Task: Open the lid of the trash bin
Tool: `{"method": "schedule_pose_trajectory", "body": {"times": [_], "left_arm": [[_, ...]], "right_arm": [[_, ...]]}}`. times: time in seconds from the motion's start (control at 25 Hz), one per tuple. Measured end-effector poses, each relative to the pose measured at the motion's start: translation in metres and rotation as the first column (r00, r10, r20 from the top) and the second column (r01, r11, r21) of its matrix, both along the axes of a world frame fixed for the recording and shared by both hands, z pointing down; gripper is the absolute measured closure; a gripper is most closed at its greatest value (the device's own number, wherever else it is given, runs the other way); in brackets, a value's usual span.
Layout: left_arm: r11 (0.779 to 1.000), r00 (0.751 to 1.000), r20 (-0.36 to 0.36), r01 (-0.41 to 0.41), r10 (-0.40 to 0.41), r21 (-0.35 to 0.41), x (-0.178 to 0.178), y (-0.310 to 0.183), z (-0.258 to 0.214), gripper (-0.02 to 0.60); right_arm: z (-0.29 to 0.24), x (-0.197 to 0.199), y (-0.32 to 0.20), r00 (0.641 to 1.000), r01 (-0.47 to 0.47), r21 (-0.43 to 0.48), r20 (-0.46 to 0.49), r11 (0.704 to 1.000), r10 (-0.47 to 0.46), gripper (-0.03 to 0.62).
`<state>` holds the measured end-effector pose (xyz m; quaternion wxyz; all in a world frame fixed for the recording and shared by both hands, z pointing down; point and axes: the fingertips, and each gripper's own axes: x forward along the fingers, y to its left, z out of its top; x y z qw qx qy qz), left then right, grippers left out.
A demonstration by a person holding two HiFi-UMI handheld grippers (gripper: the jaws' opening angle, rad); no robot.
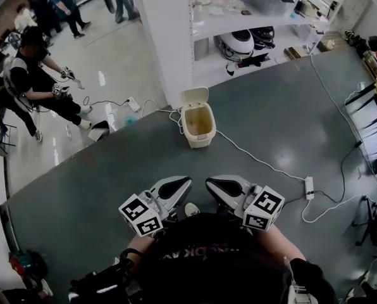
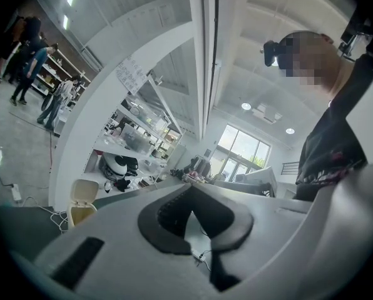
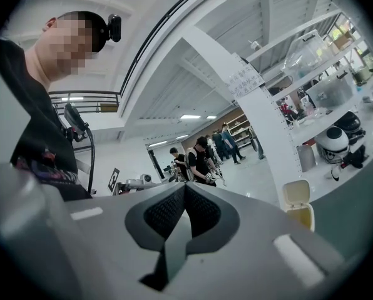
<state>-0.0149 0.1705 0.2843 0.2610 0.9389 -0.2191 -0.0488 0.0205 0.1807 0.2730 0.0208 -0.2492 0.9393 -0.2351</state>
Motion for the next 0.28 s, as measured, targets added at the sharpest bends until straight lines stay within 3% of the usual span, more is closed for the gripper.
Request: {"method": "schedule_pose_trajectory", "body": {"times": [0.28], "left_arm": [[1.0, 1.0, 0.006, -0.013, 0.013, 0.008, 0.0044, 0.0039, -0.0063, 0.583]], "right_arm": [[-0.003, 0.0018, 0.0036, 1.0, -0.001, 0.001, 0.002, 1.0, 0.001, 0.589]]}}
